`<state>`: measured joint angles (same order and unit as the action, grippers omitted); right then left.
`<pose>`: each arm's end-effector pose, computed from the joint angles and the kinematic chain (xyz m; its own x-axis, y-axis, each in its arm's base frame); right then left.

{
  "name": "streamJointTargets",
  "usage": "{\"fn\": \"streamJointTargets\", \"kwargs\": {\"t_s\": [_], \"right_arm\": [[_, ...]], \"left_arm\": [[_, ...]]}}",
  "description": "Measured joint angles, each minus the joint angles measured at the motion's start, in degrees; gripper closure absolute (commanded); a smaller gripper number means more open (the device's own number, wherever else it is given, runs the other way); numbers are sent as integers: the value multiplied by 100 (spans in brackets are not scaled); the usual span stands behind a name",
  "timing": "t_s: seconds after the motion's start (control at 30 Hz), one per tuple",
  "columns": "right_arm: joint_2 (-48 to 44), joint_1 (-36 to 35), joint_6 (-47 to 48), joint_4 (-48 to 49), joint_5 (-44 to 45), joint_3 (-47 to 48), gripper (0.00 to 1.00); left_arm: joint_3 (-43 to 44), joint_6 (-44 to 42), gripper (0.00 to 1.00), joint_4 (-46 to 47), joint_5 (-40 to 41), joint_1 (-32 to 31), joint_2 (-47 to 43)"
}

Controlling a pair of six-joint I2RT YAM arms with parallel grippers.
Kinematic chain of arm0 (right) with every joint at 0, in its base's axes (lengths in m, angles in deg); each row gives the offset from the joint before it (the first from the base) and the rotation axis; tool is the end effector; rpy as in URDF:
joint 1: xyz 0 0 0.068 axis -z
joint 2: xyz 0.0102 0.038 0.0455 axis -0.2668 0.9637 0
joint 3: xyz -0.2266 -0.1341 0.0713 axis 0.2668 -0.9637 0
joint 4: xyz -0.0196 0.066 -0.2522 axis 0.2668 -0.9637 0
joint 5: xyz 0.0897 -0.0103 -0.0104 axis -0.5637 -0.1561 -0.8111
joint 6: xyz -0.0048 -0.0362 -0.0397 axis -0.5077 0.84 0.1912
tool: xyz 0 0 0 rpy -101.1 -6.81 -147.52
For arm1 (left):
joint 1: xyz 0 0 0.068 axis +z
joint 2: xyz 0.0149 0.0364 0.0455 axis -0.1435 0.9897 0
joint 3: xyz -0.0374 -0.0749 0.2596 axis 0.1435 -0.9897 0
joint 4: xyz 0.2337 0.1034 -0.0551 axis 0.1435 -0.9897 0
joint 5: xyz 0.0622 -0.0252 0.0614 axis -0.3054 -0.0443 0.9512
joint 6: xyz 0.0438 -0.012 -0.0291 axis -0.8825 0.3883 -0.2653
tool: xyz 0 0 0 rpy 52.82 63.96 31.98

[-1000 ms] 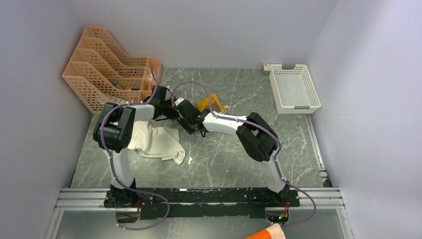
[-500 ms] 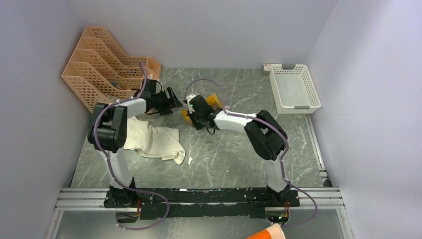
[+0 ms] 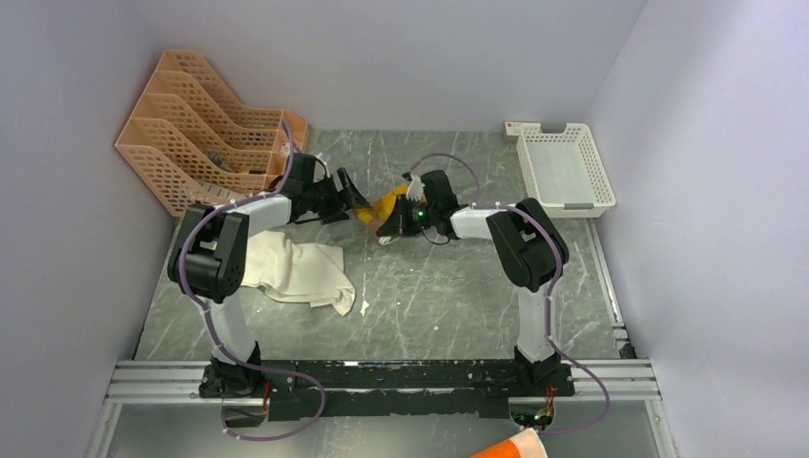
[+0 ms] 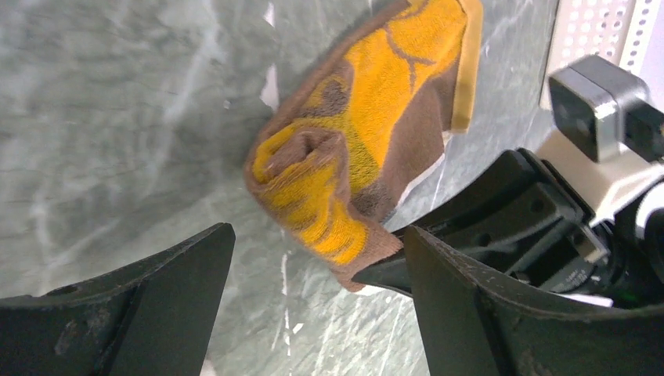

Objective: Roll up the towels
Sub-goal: Roll the towel at the center of the board.

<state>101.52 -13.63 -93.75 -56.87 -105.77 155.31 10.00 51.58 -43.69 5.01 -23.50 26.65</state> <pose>0.3602 0.2239 0.1335 -0.8765 -0.0030 -0.4815 -0.3916 0.5864 0.7091 0.3743 -0.1180 0.1721 -0.8492 -0.3653 -0.3815 0.0047 0.7170 -0.6970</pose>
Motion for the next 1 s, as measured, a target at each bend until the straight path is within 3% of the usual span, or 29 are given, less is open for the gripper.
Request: {"fn": "streamJointTargets", "kwargs": {"t_s": [0.17,0.27,0.47,0.57,0.77,0.97,1.0], "right_arm": [[199,297,-1071,973,-756,-450,100],[380,391,-1530,1373,-1016,-516,100],[459,396,-2020,1832,-1237,-627,100],[459,393,-1939,1705,-1231,-590,100],[358,330,-890,234,-748,-4,60],[-190,-177,658,-1552,909,739,11],[-330,-306,887,-1733,1209,774,8]], "left_arm": [[-4,105,11,155,-61,-212,162],[59,151,18,227,-92,-258,367],[485,170,35,247,-105,-343,918],[721,131,52,227,-90,-407,1078],[1191,-37,65,-20,-55,-448,1394],[1569,-415,84,-494,57,-448,1491],[1661,-514,85,-614,76,-450,1506]]}}
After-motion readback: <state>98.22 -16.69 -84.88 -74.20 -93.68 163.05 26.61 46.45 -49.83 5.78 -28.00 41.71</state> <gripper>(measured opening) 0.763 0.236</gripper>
